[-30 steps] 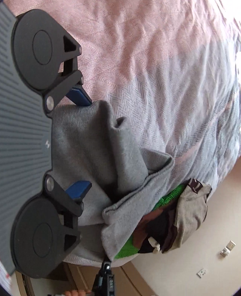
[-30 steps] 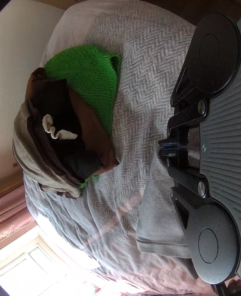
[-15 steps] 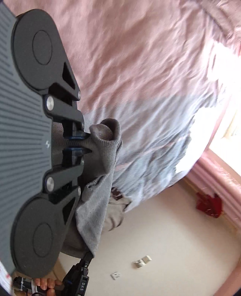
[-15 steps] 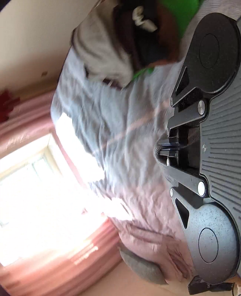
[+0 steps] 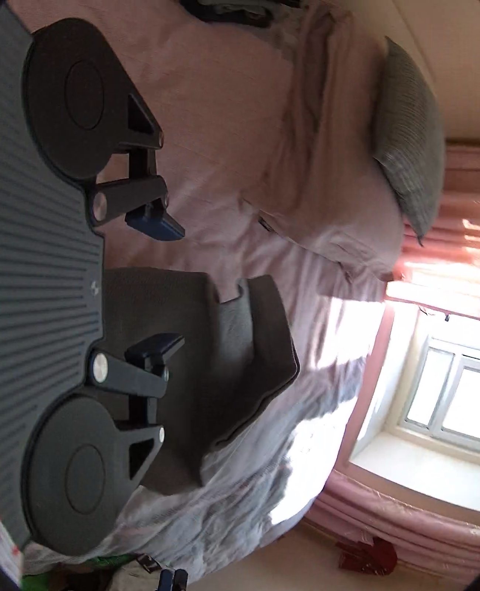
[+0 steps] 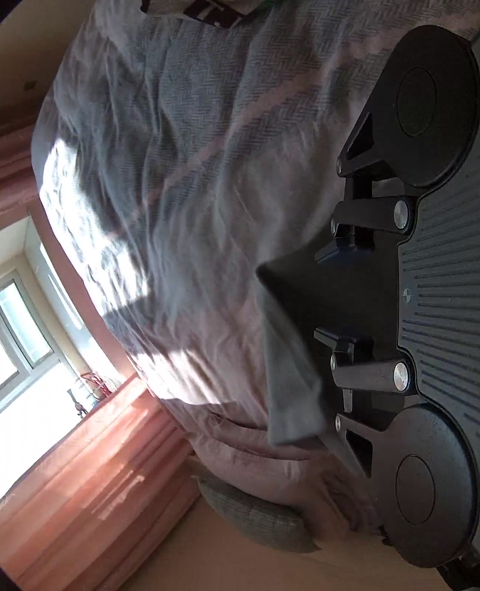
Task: Fold clothes
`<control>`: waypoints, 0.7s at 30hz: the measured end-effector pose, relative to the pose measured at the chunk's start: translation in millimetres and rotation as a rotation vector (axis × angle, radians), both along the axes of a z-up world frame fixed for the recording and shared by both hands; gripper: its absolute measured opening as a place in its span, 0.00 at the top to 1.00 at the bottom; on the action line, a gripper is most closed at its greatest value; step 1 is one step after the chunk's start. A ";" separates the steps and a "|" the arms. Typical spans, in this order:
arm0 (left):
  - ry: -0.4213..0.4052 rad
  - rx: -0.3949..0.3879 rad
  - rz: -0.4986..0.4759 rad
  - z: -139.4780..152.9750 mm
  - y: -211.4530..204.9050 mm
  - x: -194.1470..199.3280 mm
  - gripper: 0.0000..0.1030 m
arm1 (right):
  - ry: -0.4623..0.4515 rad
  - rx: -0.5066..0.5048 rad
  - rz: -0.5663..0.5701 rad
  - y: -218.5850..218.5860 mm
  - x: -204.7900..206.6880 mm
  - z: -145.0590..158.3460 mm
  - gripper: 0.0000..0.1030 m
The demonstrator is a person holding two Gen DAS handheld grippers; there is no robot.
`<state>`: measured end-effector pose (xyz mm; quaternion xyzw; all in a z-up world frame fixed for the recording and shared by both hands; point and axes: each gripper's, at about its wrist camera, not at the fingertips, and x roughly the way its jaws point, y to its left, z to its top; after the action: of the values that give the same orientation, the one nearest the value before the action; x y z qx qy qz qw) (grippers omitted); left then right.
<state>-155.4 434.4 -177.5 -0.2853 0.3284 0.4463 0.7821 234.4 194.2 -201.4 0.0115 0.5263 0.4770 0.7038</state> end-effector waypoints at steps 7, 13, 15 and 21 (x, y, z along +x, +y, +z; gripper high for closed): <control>0.013 -0.379 0.145 -115.5 -80.6 -97.4 0.52 | 0.051 -0.266 0.055 -129.2 -44.8 -115.2 0.57; -0.114 -0.523 0.112 -164.6 -136.0 -111.5 0.41 | 0.080 -0.224 0.031 -181.7 -37.4 -138.3 0.49; -0.137 -0.500 0.126 -173.3 -136.4 -112.1 0.33 | 0.077 -0.193 0.057 -177.0 -32.7 -143.0 0.48; -0.138 -0.534 0.093 -197.8 -133.9 -98.9 0.47 | 0.041 -0.215 0.065 -156.1 -13.8 -185.1 0.46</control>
<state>-254.4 300.4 -375.2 -0.5257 0.3670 0.3588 0.6784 220.7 38.2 -386.5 -0.0711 0.5888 0.4402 0.6741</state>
